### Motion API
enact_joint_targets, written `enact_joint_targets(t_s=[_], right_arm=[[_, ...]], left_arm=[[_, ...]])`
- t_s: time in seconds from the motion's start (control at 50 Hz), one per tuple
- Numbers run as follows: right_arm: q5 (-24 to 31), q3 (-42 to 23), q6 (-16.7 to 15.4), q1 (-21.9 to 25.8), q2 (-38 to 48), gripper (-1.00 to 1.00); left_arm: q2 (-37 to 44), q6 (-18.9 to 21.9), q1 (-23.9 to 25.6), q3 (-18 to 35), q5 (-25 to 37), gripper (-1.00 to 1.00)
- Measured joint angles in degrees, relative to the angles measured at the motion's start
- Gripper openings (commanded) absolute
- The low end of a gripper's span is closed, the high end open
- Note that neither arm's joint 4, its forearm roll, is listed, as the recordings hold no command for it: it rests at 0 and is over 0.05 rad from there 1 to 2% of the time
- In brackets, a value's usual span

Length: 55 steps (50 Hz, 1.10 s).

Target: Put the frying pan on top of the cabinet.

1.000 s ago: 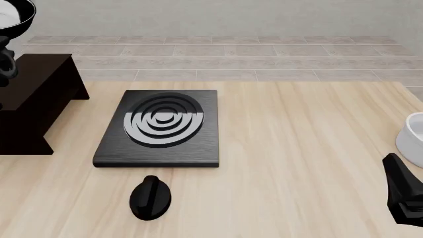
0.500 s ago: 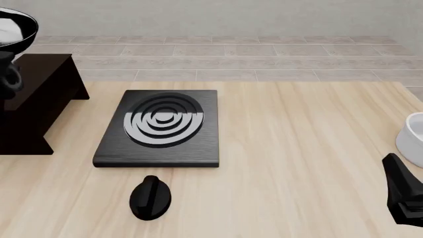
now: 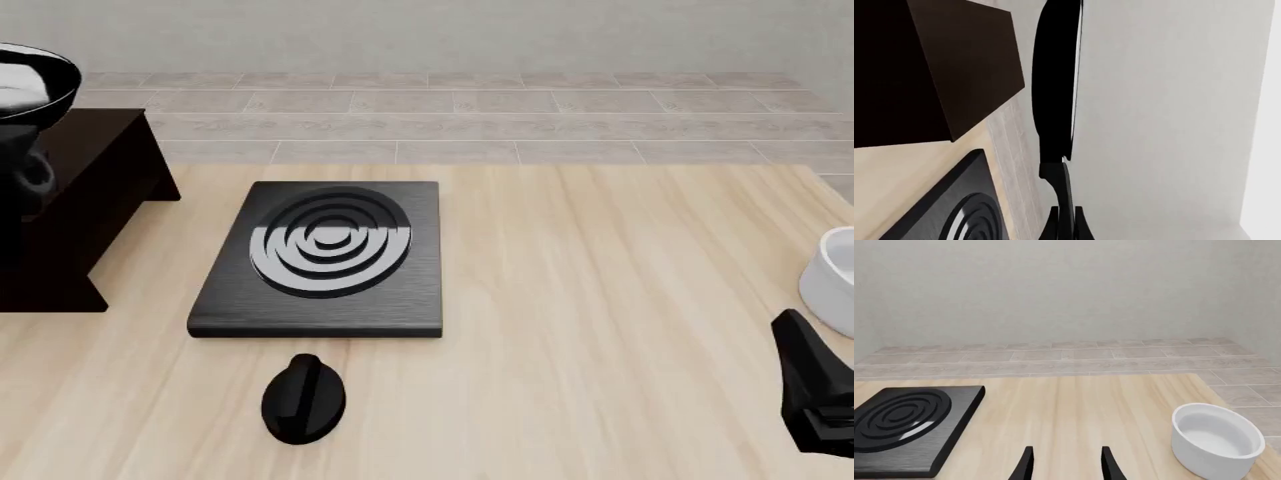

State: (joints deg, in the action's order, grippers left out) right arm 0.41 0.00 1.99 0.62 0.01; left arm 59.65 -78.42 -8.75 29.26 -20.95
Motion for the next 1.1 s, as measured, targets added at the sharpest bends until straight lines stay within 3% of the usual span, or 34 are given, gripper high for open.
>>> enact_joint_targets(t_s=[1.1], right_arm=[[0.2, 0.0, -0.3, 0.1, 0.0, 1.0]], left_arm=[[7.5, -3.3, 0.0, -1.4, -6.0, -1.0]])
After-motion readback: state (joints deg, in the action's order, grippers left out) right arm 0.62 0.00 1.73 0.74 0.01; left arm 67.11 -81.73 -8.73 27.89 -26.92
